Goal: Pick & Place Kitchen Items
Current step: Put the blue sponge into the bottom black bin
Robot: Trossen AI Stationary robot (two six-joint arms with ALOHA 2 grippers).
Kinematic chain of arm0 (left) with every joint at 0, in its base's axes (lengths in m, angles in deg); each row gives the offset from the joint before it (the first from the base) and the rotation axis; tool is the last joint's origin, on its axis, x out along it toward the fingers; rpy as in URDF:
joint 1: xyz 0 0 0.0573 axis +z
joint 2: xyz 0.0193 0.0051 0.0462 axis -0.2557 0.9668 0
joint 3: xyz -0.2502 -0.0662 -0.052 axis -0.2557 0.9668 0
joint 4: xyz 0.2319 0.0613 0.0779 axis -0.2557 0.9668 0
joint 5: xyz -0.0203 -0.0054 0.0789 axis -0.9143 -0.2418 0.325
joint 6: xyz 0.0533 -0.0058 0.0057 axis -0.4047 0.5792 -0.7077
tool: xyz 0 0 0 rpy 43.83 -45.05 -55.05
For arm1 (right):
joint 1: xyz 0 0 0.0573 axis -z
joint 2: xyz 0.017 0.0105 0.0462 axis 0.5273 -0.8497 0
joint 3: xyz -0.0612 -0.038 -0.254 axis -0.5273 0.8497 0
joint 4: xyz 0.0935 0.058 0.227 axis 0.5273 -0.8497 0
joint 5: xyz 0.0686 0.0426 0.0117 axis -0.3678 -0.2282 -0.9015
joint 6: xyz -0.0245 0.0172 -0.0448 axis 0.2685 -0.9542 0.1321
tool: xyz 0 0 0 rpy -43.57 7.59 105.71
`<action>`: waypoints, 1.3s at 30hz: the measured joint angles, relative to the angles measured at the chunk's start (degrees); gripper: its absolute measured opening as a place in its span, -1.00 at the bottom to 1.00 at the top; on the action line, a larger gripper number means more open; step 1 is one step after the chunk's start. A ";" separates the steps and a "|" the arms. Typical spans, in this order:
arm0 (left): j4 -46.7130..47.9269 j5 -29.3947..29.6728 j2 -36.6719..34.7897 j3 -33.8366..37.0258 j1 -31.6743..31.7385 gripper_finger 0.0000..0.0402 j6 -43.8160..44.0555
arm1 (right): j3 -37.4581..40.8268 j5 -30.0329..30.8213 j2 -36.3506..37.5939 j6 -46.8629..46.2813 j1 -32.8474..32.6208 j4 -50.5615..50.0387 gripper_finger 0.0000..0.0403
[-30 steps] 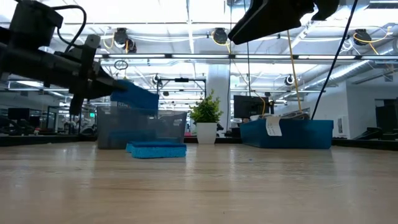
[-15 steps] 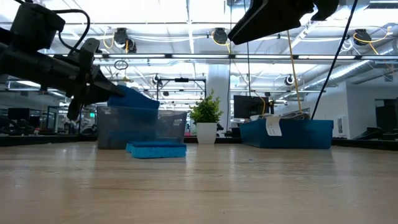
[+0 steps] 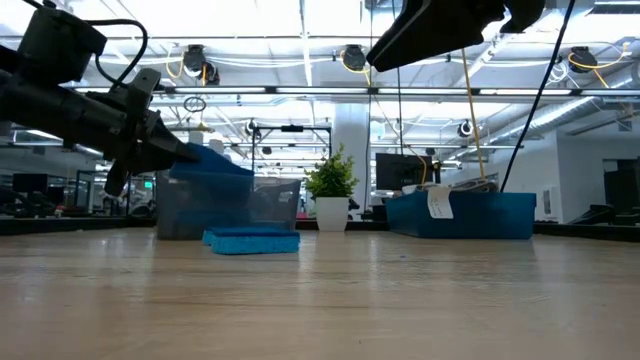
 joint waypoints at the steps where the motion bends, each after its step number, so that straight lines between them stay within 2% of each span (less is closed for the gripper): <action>1: 0.00 0.01 0.00 0.00 0.00 -0.83 0.00 | 0.00 0.00 0.00 0.00 0.00 0.01 -0.03; 11: 0.00 0.62 0.00 0.00 0.00 -0.79 -0.26 | 0.00 -0.02 0.00 0.00 0.00 0.33 -0.03; 14: 0.00 1.05 0.00 -0.02 0.00 -0.66 -1.18 | 0.00 -0.02 0.00 0.00 0.01 0.33 -0.03; 22: -0.41 0.47 -0.02 -0.11 0.00 -0.10 -1.31 | 0.00 -0.02 0.00 0.00 0.00 0.37 -0.03; 26: -0.55 -0.06 -0.04 -0.17 -0.03 0.11 -3.17 | 0.00 -0.02 0.00 0.00 0.02 0.38 -0.03; 31: -1.46 -0.06 0.02 -0.10 0.00 0.23 -8.40 | 0.00 -0.02 0.00 0.00 0.02 0.39 -0.03; 39: -2.16 1.45 0.02 -0.11 0.00 0.25 -16.42 | 0.00 -0.02 0.00 0.00 0.02 0.39 -0.03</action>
